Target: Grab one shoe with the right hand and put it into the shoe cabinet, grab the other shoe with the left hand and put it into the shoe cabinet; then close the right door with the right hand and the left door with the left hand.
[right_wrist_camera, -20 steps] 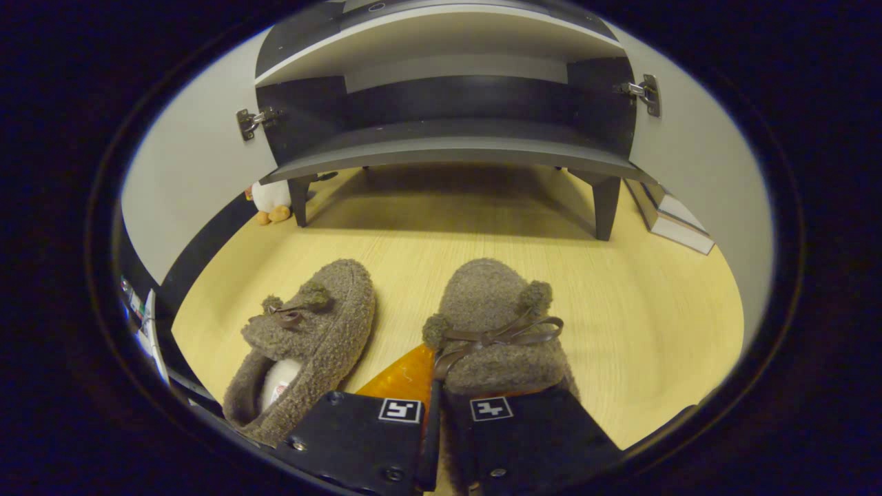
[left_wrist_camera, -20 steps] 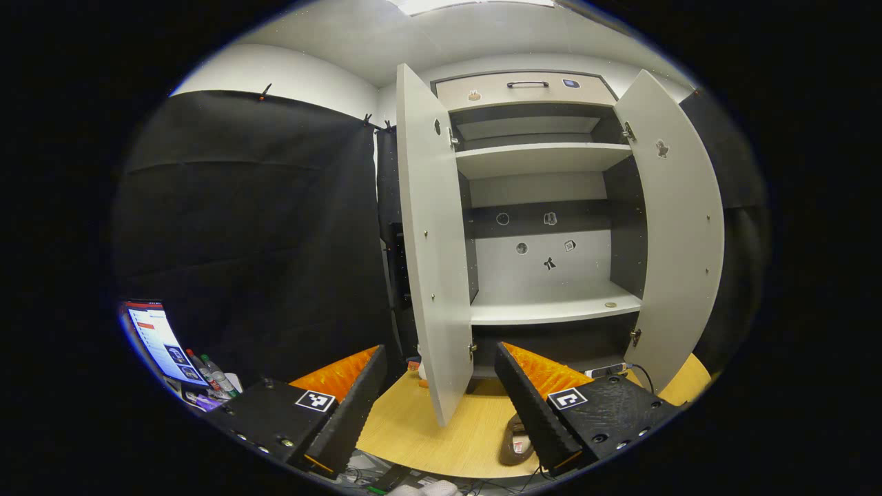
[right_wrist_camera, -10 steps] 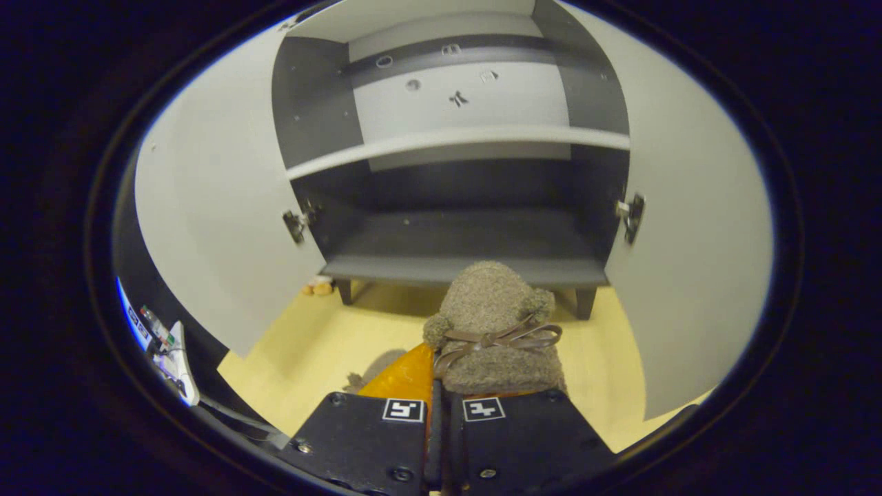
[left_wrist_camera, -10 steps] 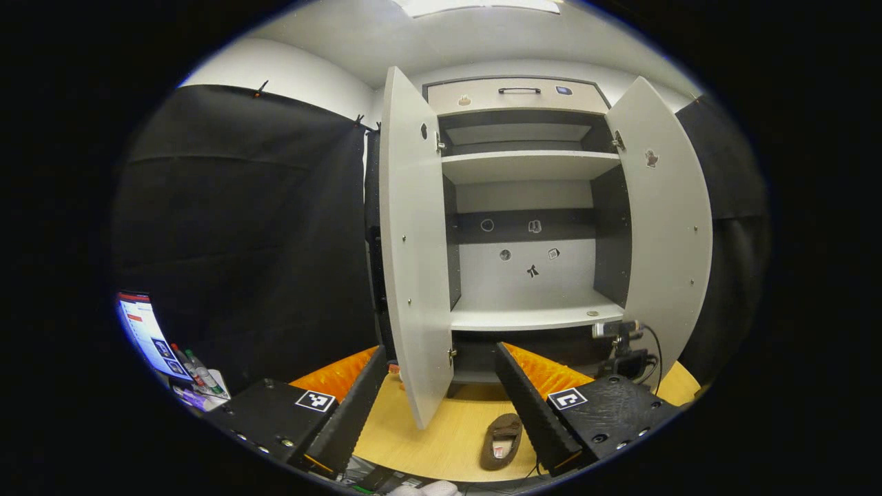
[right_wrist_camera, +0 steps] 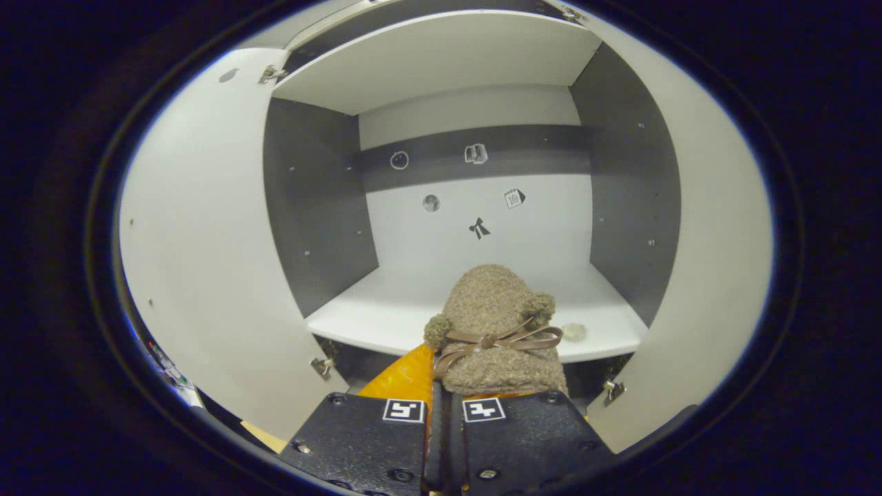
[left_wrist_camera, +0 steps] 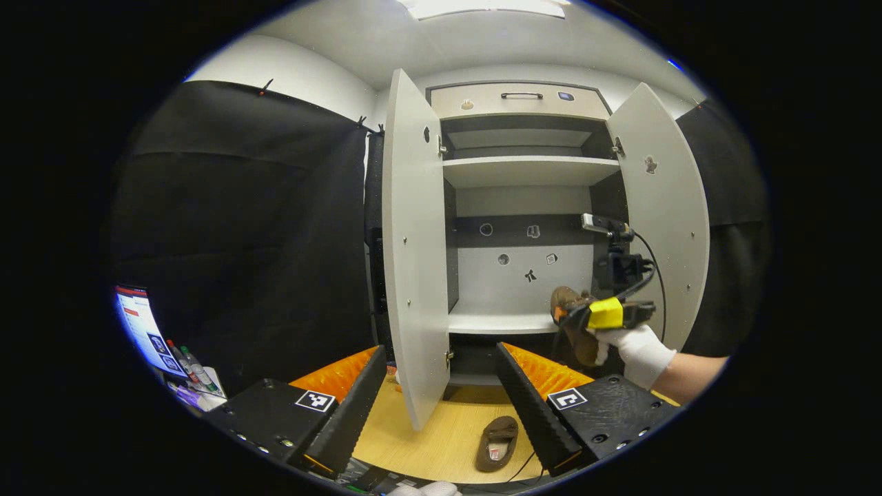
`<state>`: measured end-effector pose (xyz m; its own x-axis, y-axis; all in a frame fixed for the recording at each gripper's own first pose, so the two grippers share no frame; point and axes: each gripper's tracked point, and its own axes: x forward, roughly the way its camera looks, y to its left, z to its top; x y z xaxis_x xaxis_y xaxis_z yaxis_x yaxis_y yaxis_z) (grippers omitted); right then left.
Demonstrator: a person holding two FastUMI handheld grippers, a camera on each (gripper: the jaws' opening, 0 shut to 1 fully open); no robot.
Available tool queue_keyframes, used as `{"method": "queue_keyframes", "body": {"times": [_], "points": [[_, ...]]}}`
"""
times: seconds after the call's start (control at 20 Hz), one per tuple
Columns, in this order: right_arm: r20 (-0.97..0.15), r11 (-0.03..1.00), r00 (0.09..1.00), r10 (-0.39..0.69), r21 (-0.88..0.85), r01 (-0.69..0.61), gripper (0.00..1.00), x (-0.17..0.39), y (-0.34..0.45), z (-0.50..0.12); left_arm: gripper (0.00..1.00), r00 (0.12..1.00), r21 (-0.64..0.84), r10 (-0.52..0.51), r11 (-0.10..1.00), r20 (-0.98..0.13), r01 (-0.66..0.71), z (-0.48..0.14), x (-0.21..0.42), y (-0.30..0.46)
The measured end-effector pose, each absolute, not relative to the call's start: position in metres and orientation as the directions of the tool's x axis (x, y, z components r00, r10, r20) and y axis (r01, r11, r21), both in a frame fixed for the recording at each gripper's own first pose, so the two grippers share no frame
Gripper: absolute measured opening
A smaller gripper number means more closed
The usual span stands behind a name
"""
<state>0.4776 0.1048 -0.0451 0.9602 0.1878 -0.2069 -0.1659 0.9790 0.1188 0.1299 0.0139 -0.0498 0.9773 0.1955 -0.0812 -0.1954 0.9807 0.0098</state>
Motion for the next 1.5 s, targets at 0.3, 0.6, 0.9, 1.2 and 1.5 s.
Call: {"method": "queue_keyframes", "body": {"times": [0.3,0.6,0.9,1.2,1.5], "points": [[-0.237,0.991,0.965,0.109,0.096,-0.088,0.08,0.576,0.092,-0.015,0.96,0.971,0.018,0.225,0.974,-0.085,-0.224,-0.049,0.132,0.018],[-0.384,0.994,0.921,0.058,0.106,-0.018,0.07,0.634,0.082,-0.047,0.96,0.962,0.02,0.258,0.966,-0.09,-0.257,-0.05,0.137,0.021],[-0.502,0.992,0.863,0.058,0.128,0.008,0.18,0.64,0.081,-0.073,0.96,0.957,0.03,0.276,0.961,-0.089,-0.275,-0.05,0.145,0.018],[-0.402,0.988,0.912,0.08,0.154,-0.019,0.78,0.61,0.083,-0.045,0.96,0.959,0.033,0.278,0.96,-0.06,-0.277,-0.045,0.141,0.016],[-0.238,0.997,0.97,0.044,0.073,-0.027,0.96,0.546,0.075,-0.001,0.96,0.97,0.018,0.241,0.97,-0.04,-0.241,-0.042,0.13,0.025]]}}
